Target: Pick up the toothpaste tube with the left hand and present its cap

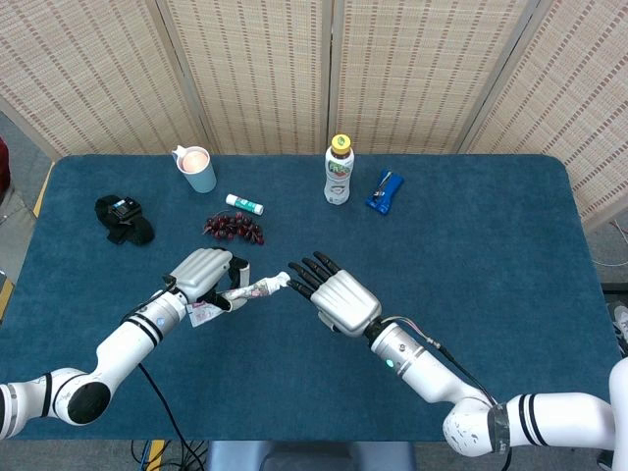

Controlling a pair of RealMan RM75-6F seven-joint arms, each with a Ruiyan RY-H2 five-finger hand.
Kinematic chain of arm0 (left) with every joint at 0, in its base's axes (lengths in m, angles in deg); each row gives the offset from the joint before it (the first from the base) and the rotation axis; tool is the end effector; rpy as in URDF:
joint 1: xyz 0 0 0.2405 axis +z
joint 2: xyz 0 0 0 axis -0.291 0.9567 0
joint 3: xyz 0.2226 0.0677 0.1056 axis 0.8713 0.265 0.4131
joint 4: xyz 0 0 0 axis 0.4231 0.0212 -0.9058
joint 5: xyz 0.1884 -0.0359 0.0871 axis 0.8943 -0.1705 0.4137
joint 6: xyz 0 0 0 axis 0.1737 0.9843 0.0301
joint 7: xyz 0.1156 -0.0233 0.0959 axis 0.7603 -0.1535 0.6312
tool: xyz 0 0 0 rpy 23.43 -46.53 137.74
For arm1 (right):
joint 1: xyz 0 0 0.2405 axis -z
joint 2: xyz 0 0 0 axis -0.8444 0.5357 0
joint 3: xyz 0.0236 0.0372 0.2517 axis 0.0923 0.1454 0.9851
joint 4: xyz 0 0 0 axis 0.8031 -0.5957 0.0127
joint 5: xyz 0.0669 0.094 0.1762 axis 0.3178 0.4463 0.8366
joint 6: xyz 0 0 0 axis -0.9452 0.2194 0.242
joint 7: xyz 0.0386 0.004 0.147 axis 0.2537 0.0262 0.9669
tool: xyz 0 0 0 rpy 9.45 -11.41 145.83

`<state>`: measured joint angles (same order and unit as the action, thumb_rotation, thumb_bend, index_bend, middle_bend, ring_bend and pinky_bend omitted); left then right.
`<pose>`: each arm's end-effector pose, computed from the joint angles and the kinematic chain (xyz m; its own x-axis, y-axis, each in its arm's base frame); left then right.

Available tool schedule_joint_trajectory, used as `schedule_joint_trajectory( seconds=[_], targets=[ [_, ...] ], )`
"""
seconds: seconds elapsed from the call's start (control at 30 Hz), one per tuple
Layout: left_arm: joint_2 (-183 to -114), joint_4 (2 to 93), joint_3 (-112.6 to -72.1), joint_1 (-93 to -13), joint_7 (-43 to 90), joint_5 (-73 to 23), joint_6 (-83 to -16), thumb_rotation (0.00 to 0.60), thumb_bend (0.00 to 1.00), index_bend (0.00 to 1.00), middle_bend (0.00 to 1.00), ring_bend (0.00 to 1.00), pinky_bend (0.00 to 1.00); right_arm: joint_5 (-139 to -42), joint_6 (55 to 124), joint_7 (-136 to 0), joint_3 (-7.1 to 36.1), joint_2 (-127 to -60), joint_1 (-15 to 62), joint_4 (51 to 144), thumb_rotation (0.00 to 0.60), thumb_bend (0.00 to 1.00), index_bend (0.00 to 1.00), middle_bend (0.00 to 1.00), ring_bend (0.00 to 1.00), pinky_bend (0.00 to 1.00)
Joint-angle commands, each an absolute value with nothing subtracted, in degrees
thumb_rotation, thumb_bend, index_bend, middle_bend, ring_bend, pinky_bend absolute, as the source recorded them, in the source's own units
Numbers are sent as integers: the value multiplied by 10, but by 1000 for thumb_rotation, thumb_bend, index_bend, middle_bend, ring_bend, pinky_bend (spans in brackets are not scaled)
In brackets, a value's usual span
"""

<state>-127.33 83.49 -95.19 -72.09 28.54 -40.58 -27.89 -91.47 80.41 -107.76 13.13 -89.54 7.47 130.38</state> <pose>-0.0833 0.3565 0.0733 0.2420 0.5025 0.8300 0.9459 -0.3127 -0.0864 -0.0508 -0.3054 0.0044 0.6233 -0.1281 0.7714 -0.6303 -0.6662 0.3987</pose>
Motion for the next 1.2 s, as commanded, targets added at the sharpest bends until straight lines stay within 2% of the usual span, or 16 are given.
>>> schedule_joint_trajectory(
  seconds=[0.03, 0.93, 1.2],
  targets=[
    [-1271, 837, -953, -720, 282, -403, -279, 600, 455, 582, 664, 423, 177, -912, 805, -1075, 131, -896, 73, 1301, 600, 354, 170, 43, 0, 0],
    [-1250, 863, -961, -703, 239, -353, -272, 600, 459, 582, 663, 423, 185, -891, 802, -1055, 127, -913, 53, 1270, 600, 355, 170, 43, 0, 0],
    [-1261, 838, -949, -707, 248, -353, -264, 600, 459, 577, 659, 420, 185, -927, 841, -1035, 116, -863, 82, 1313, 600, 355, 170, 43, 0, 0]
  ],
)
